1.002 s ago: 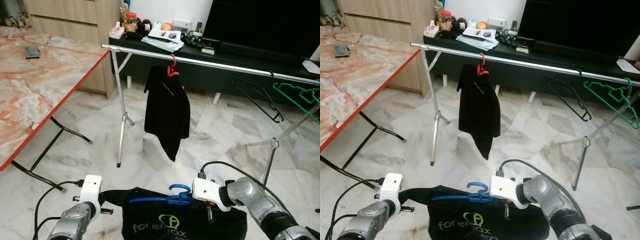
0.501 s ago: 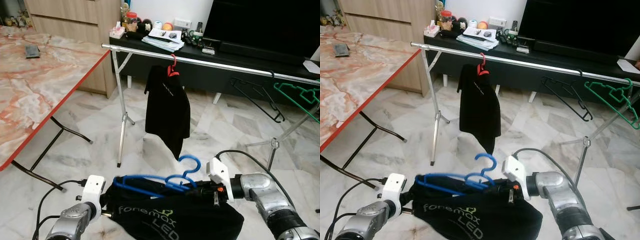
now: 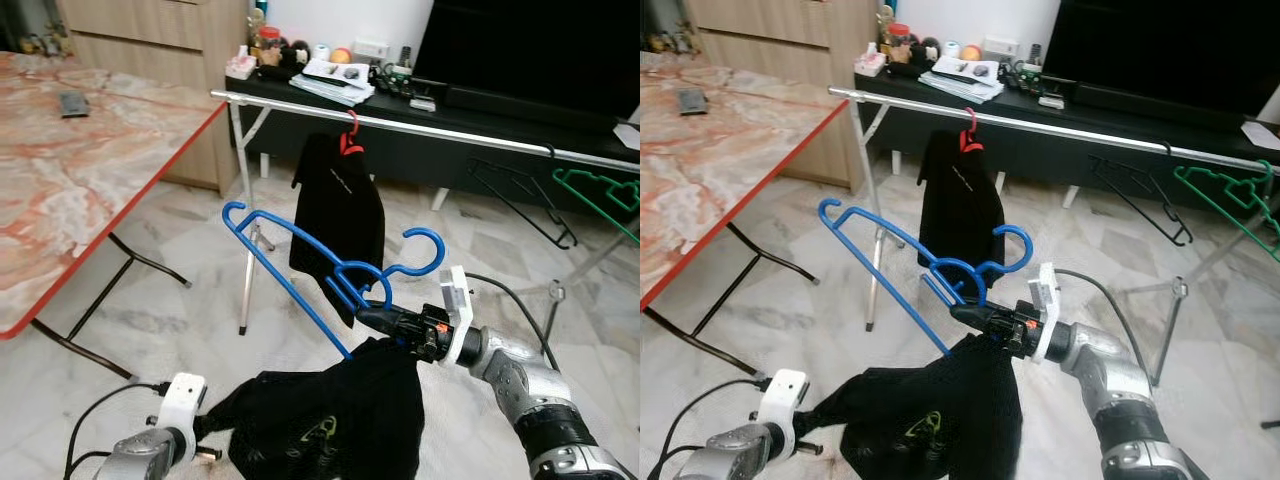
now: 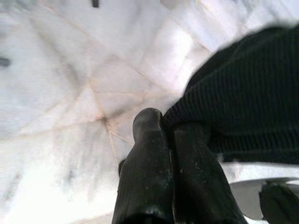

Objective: Hang hanger

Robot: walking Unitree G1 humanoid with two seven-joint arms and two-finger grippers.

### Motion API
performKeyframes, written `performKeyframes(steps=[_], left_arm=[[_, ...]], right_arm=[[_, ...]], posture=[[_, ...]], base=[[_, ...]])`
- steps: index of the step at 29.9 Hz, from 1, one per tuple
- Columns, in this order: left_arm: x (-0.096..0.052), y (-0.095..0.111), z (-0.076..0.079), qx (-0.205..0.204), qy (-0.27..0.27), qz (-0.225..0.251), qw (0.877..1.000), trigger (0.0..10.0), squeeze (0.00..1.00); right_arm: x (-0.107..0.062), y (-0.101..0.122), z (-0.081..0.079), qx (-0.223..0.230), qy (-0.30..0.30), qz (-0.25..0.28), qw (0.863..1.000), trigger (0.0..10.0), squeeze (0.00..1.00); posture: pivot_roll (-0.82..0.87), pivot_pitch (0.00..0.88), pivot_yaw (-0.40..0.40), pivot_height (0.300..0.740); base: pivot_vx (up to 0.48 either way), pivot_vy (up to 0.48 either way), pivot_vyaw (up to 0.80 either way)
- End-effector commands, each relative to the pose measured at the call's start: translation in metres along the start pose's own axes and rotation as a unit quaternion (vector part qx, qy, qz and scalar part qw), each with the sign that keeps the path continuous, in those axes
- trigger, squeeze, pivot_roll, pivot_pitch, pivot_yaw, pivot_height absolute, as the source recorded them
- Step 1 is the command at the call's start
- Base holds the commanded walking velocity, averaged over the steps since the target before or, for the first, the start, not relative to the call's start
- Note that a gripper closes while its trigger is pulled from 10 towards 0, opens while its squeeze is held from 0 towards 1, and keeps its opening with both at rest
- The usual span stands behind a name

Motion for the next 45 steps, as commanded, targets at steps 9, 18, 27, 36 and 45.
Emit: performKeyframes(steps=[9, 18, 27, 36, 45], left_arm=[[-0.002, -0.001, -0.005, 0.002, 0.015, 0.003, 1.000, 0.0, 0.00], [-0.013, 0.051, 0.017, 0.006, -0.071, 0.141, 0.987, 0.0, 0.00], [-0.033, 0.097, 0.046, 0.001, -0.176, 0.244, 0.954, 0.0, 0.00], [-0.072, 0.130, 0.081, -0.010, -0.307, 0.325, 0.894, 0.0, 0.00], [-0.084, 0.135, 0.095, 0.002, -0.354, 0.325, 0.877, 0.0, 0.00]], right_arm=[[-0.016, 0.017, 0.039, -0.061, -0.214, 0.058, 0.973, 10.0, 0.00], [-0.029, 0.010, 0.064, -0.012, -0.437, 0.258, 0.862, 10.0, 0.00], [-0.023, -0.027, 0.070, -0.066, -0.547, 0.163, 0.819, 10.0, 0.00], [-0.052, -0.045, 0.082, 0.237, -0.550, 0.368, 0.711, 10.0, 0.00], [-0.018, 0.027, 0.051, 0.329, -0.106, 0.551, 0.759, 10.0, 0.00]], posture=[[0.14, 0.077, -0.131, 0.740], [0.16, 0.083, -0.127, 0.740], [0.17, 0.082, -0.127, 0.740], [0.19, 0.084, -0.127, 0.740], [0.20, 0.074, -0.115, 0.740]], base=[[0.000, 0.000, 0.00], [0.000, 0.000, 0.00], [0.000, 0.000, 0.00], [0.000, 0.000, 0.00], [0.000, 0.000, 0.00]])
Point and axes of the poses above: a point about 5 cm out from each wrist's last joint towards the gripper, its own x axis pointing out of the wrist towards the gripper, its own y axis along the axis of the wrist's last joint, z = x × y, the point moved 3 cm from there along x, pointing out of the wrist towards the gripper, and after that the axes turned 13 degrees about x, right-handed, at the moved point
